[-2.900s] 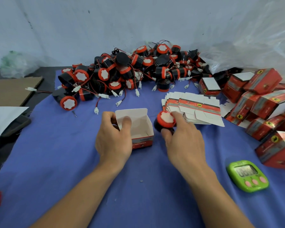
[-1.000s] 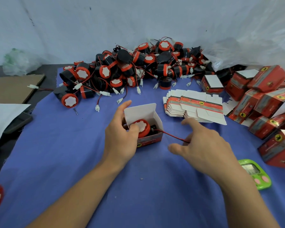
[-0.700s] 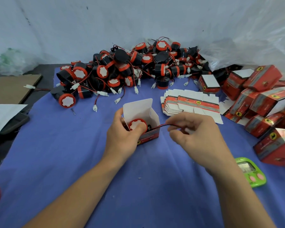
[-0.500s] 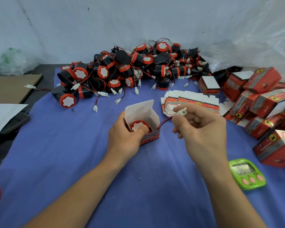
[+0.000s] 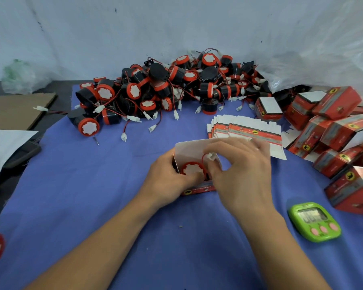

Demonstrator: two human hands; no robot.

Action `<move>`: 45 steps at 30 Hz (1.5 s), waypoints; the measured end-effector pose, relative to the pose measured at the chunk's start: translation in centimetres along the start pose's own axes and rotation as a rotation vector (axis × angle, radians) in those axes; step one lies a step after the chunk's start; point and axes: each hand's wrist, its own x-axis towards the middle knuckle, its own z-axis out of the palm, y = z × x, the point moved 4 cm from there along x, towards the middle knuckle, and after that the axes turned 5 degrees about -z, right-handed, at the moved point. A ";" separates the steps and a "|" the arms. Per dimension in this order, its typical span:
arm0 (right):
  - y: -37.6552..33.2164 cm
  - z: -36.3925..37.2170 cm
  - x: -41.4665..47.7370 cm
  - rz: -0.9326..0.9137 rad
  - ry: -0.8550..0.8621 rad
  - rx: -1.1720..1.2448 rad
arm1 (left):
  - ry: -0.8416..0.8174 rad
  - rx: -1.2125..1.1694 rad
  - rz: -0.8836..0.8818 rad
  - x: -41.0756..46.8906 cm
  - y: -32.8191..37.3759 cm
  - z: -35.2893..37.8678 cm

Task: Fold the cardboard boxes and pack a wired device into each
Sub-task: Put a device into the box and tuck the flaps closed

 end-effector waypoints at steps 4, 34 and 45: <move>1.4 0.3 -0.2 0.087 -0.128 -0.168 | 0.056 0.000 -0.023 -0.2 0.1 0.1; 0.4 2.2 -1.2 0.317 -0.363 -0.467 | 0.051 -0.097 -0.012 -0.9 0.6 0.4; 1.5 2.1 -0.9 0.089 -0.571 -0.198 | 0.063 -0.071 0.005 -1.0 0.3 0.7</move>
